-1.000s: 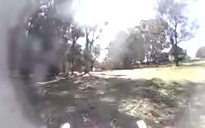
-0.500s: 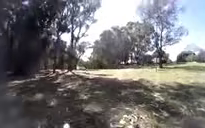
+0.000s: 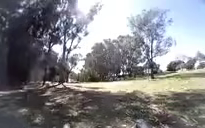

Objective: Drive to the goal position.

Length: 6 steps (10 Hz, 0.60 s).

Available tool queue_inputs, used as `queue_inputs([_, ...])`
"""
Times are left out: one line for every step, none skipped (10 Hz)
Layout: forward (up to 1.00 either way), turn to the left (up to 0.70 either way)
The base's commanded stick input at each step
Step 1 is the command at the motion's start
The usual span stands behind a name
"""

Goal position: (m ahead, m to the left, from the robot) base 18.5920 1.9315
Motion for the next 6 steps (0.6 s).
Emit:
queue_inputs([1.0,0.0])
queue_inputs([1.0,0.0])
queue_inputs([1.0,0.0])
queue_inputs([1.0,0.0])
queue_inputs([1.0,0.0])
queue_inputs([1.0,0.0])
